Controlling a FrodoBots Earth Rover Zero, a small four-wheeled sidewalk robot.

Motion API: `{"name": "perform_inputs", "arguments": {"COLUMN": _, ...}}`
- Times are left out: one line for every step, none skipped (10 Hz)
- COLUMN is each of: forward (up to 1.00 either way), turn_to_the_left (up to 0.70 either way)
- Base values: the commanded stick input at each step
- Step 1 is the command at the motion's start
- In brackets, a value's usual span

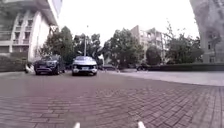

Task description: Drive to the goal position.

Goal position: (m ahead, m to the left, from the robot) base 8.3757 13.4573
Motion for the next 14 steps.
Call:
{"name": "perform_inputs", "arguments": {"forward": 0.70, "turn_to_the_left": 0.00}}
{"name": "perform_inputs", "arguments": {"forward": 0.70, "turn_to_the_left": 0.00}}
{"name": "perform_inputs", "arguments": {"forward": 0.70, "turn_to_the_left": 0.00}}
{"name": "perform_inputs", "arguments": {"forward": 0.70, "turn_to_the_left": 0.00}}
{"name": "perform_inputs", "arguments": {"forward": 0.70, "turn_to_the_left": 0.00}}
{"name": "perform_inputs", "arguments": {"forward": 0.70, "turn_to_the_left": 0.00}}
{"name": "perform_inputs", "arguments": {"forward": 0.70, "turn_to_the_left": 0.00}}
{"name": "perform_inputs", "arguments": {"forward": 0.70, "turn_to_the_left": -0.04}}
{"name": "perform_inputs", "arguments": {"forward": 0.70, "turn_to_the_left": -0.11}}
{"name": "perform_inputs", "arguments": {"forward": 0.70, "turn_to_the_left": -0.14}}
{"name": "perform_inputs", "arguments": {"forward": 0.70, "turn_to_the_left": -0.14}}
{"name": "perform_inputs", "arguments": {"forward": 0.70, "turn_to_the_left": -0.14}}
{"name": "perform_inputs", "arguments": {"forward": 0.70, "turn_to_the_left": -0.14}}
{"name": "perform_inputs", "arguments": {"forward": 0.70, "turn_to_the_left": -0.14}}
